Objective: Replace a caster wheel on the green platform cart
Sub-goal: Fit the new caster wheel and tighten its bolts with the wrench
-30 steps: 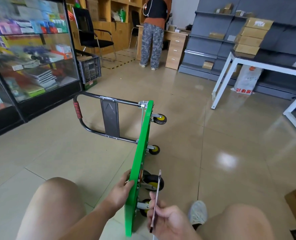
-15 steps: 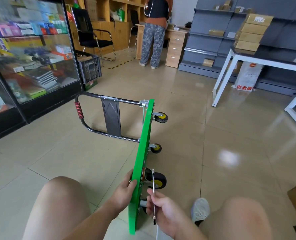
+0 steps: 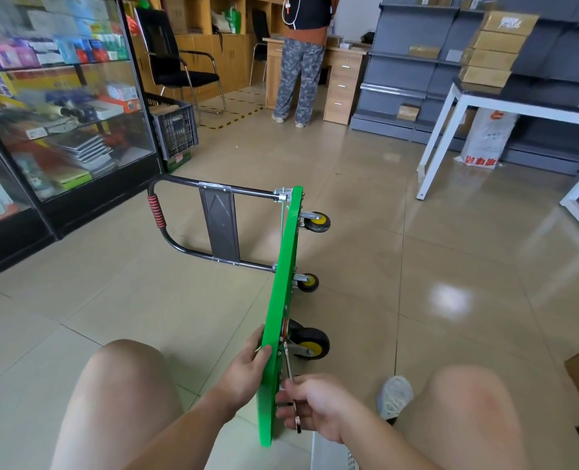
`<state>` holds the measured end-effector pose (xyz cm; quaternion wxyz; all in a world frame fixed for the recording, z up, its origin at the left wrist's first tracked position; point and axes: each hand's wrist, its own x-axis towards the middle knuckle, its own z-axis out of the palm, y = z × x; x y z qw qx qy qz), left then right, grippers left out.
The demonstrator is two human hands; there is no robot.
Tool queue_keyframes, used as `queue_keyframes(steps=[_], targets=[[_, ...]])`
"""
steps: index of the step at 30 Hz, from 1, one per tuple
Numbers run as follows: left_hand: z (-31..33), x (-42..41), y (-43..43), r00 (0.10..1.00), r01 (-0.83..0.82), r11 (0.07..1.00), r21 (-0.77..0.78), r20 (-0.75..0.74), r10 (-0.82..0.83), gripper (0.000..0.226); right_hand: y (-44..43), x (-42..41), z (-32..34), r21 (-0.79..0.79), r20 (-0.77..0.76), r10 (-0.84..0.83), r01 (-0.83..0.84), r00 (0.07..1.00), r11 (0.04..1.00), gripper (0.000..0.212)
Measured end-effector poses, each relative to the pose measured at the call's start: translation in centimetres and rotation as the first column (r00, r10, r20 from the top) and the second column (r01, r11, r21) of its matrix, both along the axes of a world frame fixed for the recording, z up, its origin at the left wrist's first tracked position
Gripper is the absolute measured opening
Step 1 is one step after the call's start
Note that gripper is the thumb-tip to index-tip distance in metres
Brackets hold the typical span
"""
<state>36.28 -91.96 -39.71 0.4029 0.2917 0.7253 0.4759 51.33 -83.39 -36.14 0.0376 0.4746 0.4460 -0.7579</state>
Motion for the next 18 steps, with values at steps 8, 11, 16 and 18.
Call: queue_keyframes(steps=[8,11,16,18], targets=[[0.0,0.0,-0.1,1.0,0.004,1.0,0.003,0.003,-0.004,0.046,0.2,-1.0,-0.3,-0.003,-0.061,-0.012,0.012,0.998,1.0,0.017],[-0.1,0.0,0.0,1.0,0.004,1.0,0.002,0.007,-0.004,0.044,0.1,-1.3,-0.9,-0.016,-0.064,-0.022,0.021,0.998,1.0,0.018],[-0.1,0.1,-0.2,1.0,0.0,1.0,0.003,0.023,0.0,0.045,0.1,-1.6,-2.4,-0.035,-0.06,-0.054,0.052,0.997,0.998,0.022],[-0.2,0.1,-0.3,1.0,0.004,1.0,-0.003,0.025,-0.003,0.045,0.2,-1.6,-2.9,-0.035,-0.052,-0.053,0.051,0.997,0.998,0.019]])
